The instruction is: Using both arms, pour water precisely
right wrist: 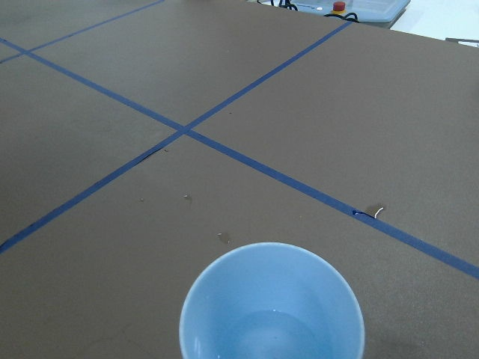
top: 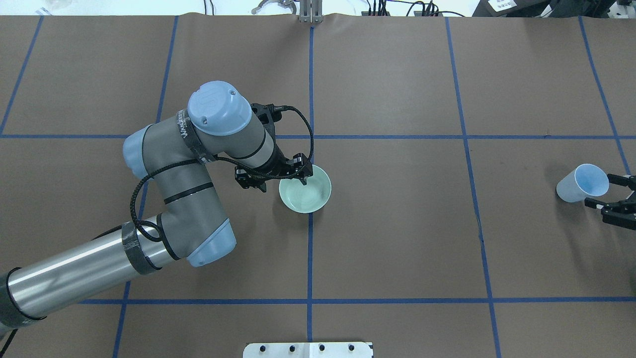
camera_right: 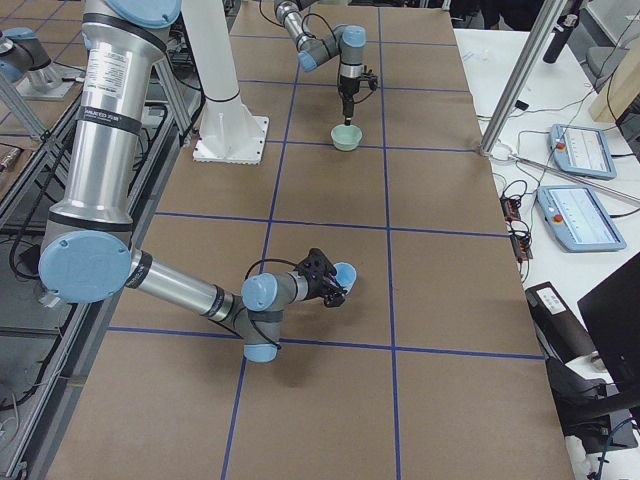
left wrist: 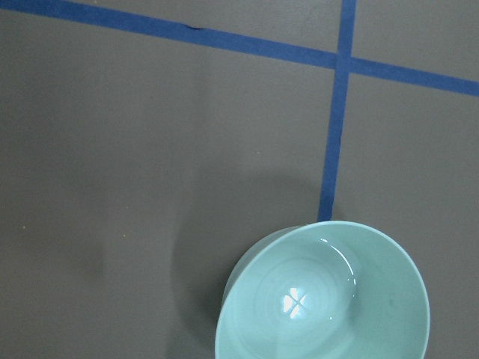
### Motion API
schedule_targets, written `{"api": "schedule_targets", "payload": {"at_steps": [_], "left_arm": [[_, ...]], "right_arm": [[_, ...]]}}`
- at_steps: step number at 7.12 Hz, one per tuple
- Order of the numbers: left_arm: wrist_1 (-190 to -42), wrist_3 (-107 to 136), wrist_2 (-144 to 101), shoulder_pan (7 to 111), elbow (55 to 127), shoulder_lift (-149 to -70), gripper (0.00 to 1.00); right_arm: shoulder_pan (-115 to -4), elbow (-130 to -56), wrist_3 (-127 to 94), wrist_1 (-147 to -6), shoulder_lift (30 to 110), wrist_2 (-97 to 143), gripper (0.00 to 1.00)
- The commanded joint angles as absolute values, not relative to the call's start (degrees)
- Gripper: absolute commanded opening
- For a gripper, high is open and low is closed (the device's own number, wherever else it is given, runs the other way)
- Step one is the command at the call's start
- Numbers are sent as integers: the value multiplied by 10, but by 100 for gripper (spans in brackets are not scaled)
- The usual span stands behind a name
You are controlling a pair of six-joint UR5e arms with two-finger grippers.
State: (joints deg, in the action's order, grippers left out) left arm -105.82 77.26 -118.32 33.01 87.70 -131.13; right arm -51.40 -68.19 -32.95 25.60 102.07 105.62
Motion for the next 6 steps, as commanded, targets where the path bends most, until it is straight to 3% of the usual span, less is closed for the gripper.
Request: {"api": "schedule_targets", "payload": {"at_steps": [1,6], "left_arm": [[-1058,773,-1185,332,877,-1311,100],[-1058,773,-1185,333,880,-1310,100]], "right_arm": [[-505,-672,-337,266,1011,1040,98],[-483,-659,-334,265,984,1019,96]]}}
